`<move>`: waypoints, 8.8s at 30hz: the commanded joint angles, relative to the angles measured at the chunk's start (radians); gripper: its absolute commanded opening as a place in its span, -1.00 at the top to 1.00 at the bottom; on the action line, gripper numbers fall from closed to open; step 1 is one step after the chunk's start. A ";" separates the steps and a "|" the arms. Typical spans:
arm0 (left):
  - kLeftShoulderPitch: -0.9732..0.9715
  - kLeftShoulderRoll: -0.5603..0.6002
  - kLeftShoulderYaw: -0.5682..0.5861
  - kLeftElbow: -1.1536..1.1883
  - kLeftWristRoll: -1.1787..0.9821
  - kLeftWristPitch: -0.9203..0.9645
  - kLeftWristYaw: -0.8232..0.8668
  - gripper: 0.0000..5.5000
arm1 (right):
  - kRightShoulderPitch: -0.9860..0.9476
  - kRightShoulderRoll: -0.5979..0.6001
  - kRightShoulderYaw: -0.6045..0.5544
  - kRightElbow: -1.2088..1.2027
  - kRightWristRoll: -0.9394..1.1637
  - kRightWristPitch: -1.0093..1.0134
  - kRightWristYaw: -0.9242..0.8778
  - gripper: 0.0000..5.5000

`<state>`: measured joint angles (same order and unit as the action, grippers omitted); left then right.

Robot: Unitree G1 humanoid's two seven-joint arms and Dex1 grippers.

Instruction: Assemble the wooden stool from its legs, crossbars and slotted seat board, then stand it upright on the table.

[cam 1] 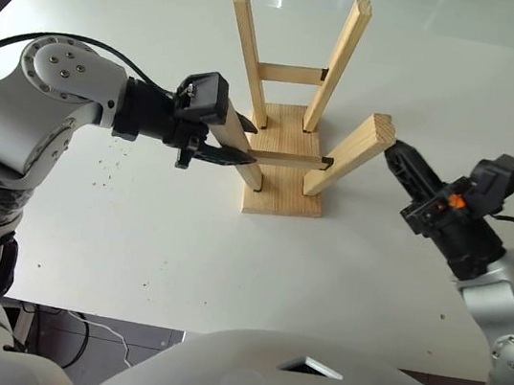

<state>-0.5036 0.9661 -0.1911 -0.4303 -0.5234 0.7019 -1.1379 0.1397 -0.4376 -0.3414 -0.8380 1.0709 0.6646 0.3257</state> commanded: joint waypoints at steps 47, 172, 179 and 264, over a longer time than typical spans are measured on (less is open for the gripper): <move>-0.051 -0.682 0.434 -0.462 -0.672 0.105 1.623 0.34 | -0.654 0.059 0.231 0.199 -0.065 -0.006 -0.336 1.00; 0.582 -0.434 0.128 0.240 0.205 -0.358 0.492 0.99 | -0.497 -0.089 0.480 1.059 -0.731 -0.456 1.014 1.00; 0.589 -0.443 0.112 0.245 0.223 -0.380 0.465 0.99 | -0.203 -0.100 0.453 0.632 -0.619 -0.264 0.863 1.00; 0.843 -0.274 0.224 0.212 0.140 -0.529 0.121 0.99 | -0.031 -0.313 0.546 0.610 -0.799 -0.404 0.790 1.00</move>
<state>0.3415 0.6947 0.0553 -0.1615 -0.3590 0.1648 -0.9895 0.1254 -0.7718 0.1947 -0.1841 0.2517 0.2453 1.1209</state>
